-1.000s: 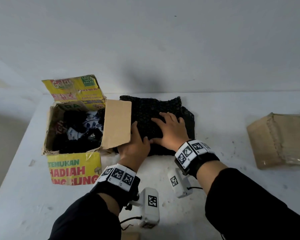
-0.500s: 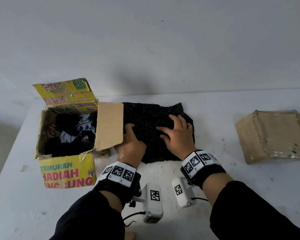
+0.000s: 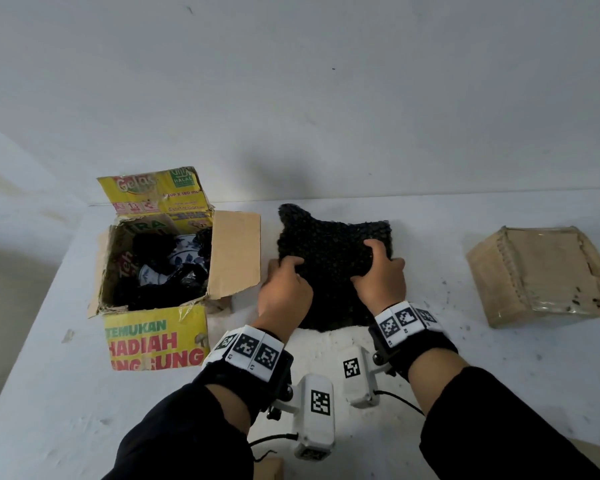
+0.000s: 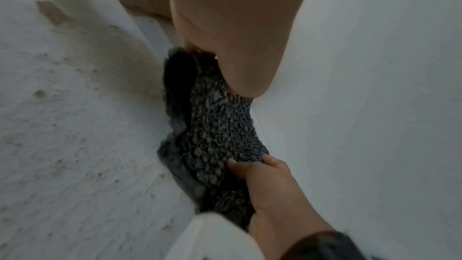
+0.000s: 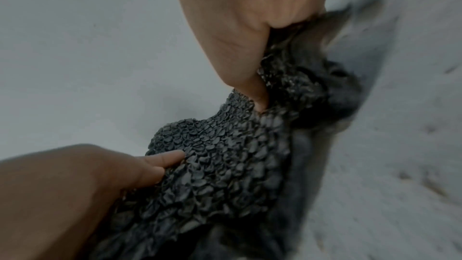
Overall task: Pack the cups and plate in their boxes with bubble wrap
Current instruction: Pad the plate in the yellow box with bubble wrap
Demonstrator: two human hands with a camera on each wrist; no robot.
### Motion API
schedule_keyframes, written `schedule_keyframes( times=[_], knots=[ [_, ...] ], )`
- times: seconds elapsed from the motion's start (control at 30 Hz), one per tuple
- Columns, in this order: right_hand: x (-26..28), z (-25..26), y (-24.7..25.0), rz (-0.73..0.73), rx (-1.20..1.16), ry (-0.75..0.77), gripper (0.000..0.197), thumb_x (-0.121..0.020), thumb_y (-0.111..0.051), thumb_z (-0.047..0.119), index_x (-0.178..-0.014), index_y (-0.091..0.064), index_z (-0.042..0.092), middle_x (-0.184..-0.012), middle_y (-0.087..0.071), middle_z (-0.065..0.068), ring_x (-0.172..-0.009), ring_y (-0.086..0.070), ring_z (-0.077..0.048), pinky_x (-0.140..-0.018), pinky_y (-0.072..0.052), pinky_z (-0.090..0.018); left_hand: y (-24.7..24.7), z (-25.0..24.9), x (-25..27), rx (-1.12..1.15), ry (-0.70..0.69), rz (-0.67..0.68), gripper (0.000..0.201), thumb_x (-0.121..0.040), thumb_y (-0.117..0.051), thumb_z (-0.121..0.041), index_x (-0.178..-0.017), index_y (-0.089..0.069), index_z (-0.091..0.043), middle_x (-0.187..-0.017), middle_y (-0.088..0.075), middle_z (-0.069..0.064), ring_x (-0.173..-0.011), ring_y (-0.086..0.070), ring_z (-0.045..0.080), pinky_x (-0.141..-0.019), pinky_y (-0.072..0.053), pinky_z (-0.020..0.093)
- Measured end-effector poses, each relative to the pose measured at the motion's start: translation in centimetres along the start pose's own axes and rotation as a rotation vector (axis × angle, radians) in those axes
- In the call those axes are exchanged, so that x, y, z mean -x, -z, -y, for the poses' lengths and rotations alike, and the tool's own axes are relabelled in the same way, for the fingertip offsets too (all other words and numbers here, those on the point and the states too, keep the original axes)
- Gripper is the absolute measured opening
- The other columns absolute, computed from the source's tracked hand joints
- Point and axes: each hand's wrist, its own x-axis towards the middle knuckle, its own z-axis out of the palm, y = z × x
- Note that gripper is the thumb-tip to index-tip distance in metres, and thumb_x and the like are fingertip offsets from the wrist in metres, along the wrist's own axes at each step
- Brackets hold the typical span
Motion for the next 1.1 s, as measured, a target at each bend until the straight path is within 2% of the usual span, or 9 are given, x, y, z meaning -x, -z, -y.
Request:
schedule_keyframes(
  times=[0.1, 0.2, 0.4, 0.5, 0.7, 0.8, 0.9, 1.03, 1.1],
  knots=[
    [0.5, -0.6, 2.0, -0.056, -0.094, -0.003, 0.055, -0.079, -0.054, 0.004, -0.13, -0.046, 0.023, -0.108, -0.059, -0.016, -0.084, -0.058, -0.033, -0.067, -0.04, -0.029, 0.3, -1.1, 1.0, 0.065, -0.139, 0.036, 0.041, -0.095, -0.036, -0.01, -0.132, -0.042, -0.026, -0.122, -0.051, 0.007, -0.086, -0.055, 0.021, -0.072, -0.045, 0.03],
    [1.4, -0.8, 4.3, -0.129, -0.201, -0.023, 0.05, -0.08, -0.053, 0.004, -0.126, -0.049, 0.023, -0.106, -0.062, -0.01, -0.088, -0.059, -0.031, -0.07, -0.042, -0.03, 1.2, -2.3, 2.2, 0.201, -0.241, 0.012, 0.051, -0.092, -0.043, -0.008, -0.138, -0.032, -0.03, -0.087, -0.059, 0.006, -0.061, -0.051, 0.017, -0.052, -0.042, 0.029],
    [3.5, 1.6, 7.7, -0.171, -0.559, 0.047, 0.045, -0.081, -0.058, 0.001, -0.118, -0.057, 0.027, -0.117, -0.058, 0.0, -0.099, -0.058, -0.015, -0.088, -0.049, -0.033, 6.8, -3.4, 3.7, 0.772, -0.139, 0.109, 0.048, -0.093, -0.054, -0.012, -0.137, -0.039, -0.024, -0.105, -0.065, 0.005, -0.088, -0.066, 0.018, -0.074, -0.057, 0.032],
    [5.0, 4.9, 8.7, -0.147, -0.65, 0.128, 0.04, -0.082, -0.063, 0.004, -0.114, -0.06, 0.028, -0.119, -0.057, 0.004, -0.109, -0.055, -0.014, -0.095, -0.047, -0.031, 11.2, -2.1, 3.8, 0.933, -0.115, 0.126, 0.03, -0.093, -0.052, -0.004, -0.123, -0.055, -0.011, -0.092, -0.066, 0.001, -0.08, -0.064, 0.013, -0.064, -0.054, 0.02],
    [7.5, 12.7, 6.7, 0.019, -0.779, 0.225, 0.031, -0.08, -0.071, 0.018, -0.108, -0.066, 0.031, -0.113, -0.063, 0.004, -0.103, -0.062, -0.013, -0.087, -0.052, -0.03, 18.7, 5.2, 2.7, 0.977, 0.057, 0.122, 0.006, -0.088, -0.061, -0.014, -0.087, -0.067, -0.016, -0.087, -0.068, 0.003, -0.075, -0.063, 0.016, -0.055, -0.049, 0.02],
    [8.1, 15.5, 4.2, 0.053, -0.731, 0.245, 0.031, -0.08, -0.071, 0.017, -0.109, -0.066, 0.027, -0.11, -0.063, 0.003, -0.099, -0.062, -0.013, -0.083, -0.051, -0.027, 21.2, 9.1, 2.0, 0.914, 0.121, 0.045, 0.016, -0.084, -0.066, -0.016, -0.1, -0.068, -0.015, -0.099, -0.068, 0.007, -0.085, -0.062, 0.019, -0.066, -0.048, 0.025],
    [8.2, 17.3, 1.1, 0.062, -0.573, 0.279, 0.029, -0.08, -0.071, 0.019, -0.106, -0.065, 0.029, -0.113, -0.062, 0.002, -0.103, -0.059, -0.015, -0.091, -0.05, -0.033, 22.8, 12.4, 1.7, 0.831, 0.177, 0.002, 0.019, -0.086, -0.064, -0.009, -0.103, -0.065, -0.019, -0.086, -0.064, 0.002, -0.068, -0.055, 0.012, -0.052, -0.045, 0.019],
    [8.1, 18.8, -2.4, 0.05, -0.338, 0.344, 0.028, -0.081, -0.07, 0.024, -0.108, -0.062, 0.029, -0.121, -0.06, 0.002, -0.112, -0.055, -0.018, -0.093, -0.044, -0.03, 23.9, 15.8, 1.2, 0.858, 0.25, 0.063, 0.03, -0.086, -0.063, -0.003, -0.112, -0.062, -0.017, -0.089, -0.068, 0.004, -0.07, -0.06, 0.015, -0.066, -0.05, 0.025],
    [7.9, 19.4, -3.5, 0.023, -0.21, 0.374, 0.028, -0.083, -0.068, 0.028, -0.11, -0.061, 0.028, -0.119, -0.061, 0.002, -0.111, -0.055, -0.019, -0.091, -0.042, -0.03, 24.1, 16.7, 0.9, 0.879, 0.261, 0.059, 0.03, -0.085, -0.062, 0.0, -0.109, -0.061, -0.018, -0.086, -0.068, 0.003, -0.068, -0.062, 0.016, -0.062, -0.051, 0.023]
  ],
)
